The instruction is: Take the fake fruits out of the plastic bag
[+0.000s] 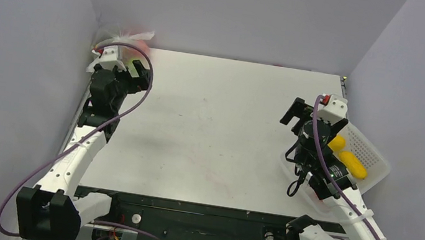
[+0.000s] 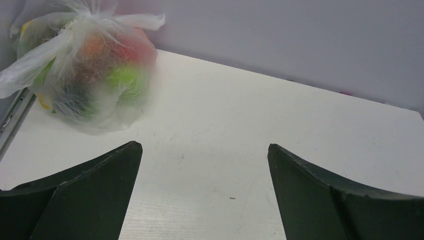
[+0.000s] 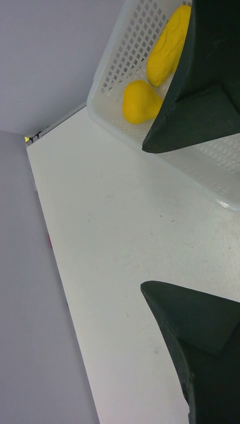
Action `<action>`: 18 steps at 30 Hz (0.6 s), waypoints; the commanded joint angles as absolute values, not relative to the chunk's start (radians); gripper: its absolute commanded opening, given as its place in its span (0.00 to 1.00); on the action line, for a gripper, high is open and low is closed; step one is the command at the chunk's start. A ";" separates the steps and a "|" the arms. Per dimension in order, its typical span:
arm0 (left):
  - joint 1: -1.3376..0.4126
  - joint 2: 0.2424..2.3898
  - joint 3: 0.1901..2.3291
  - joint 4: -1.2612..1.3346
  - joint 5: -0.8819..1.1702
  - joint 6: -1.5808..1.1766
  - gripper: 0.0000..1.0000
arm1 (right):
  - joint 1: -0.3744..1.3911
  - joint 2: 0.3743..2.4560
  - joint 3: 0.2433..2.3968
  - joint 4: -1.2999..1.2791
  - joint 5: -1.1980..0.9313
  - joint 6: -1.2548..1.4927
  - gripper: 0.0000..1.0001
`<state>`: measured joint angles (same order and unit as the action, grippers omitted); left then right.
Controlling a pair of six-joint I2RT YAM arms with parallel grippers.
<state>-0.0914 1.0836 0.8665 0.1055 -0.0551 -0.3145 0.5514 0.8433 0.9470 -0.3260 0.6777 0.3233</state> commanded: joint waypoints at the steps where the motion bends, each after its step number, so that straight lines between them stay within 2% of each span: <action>1: -0.052 1.113 0.905 0.153 -0.052 -0.367 0.97 | 0.561 0.812 0.933 -0.292 0.693 0.355 0.95; 9: -0.023 1.181 0.905 0.154 -0.028 -0.426 0.97 | 0.559 0.789 0.851 -0.293 0.617 0.341 0.95; 18: -0.011 1.271 0.870 0.151 -0.224 -0.435 0.97 | 0.559 0.800 0.788 -0.201 0.427 0.375 0.94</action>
